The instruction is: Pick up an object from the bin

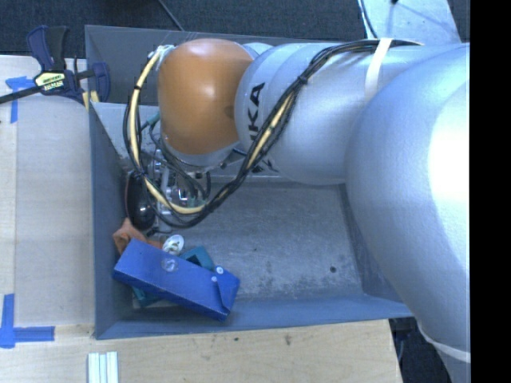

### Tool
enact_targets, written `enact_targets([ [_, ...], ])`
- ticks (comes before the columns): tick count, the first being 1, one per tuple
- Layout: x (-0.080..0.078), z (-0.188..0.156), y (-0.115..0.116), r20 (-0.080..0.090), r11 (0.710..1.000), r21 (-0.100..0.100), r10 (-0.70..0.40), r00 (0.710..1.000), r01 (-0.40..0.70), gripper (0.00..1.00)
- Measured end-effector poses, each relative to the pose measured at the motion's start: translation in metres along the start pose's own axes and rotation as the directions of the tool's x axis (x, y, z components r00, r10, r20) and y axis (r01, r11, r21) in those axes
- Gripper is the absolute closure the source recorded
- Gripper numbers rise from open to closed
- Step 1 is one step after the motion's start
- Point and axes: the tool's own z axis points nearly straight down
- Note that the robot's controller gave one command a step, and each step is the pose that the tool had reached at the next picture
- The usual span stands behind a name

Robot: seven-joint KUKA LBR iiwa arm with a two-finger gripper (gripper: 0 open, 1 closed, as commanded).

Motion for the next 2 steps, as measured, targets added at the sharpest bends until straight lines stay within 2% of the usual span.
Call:
enact_targets([
  [1,-0.002,-0.005,-0.001,0.008,1.000,-0.002,0.004,1.000,-0.004,0.00],
  [2,-0.006,0.013,-0.005,0.009,0.968,0.000,-0.250,0.968,0.250,0.00],
])
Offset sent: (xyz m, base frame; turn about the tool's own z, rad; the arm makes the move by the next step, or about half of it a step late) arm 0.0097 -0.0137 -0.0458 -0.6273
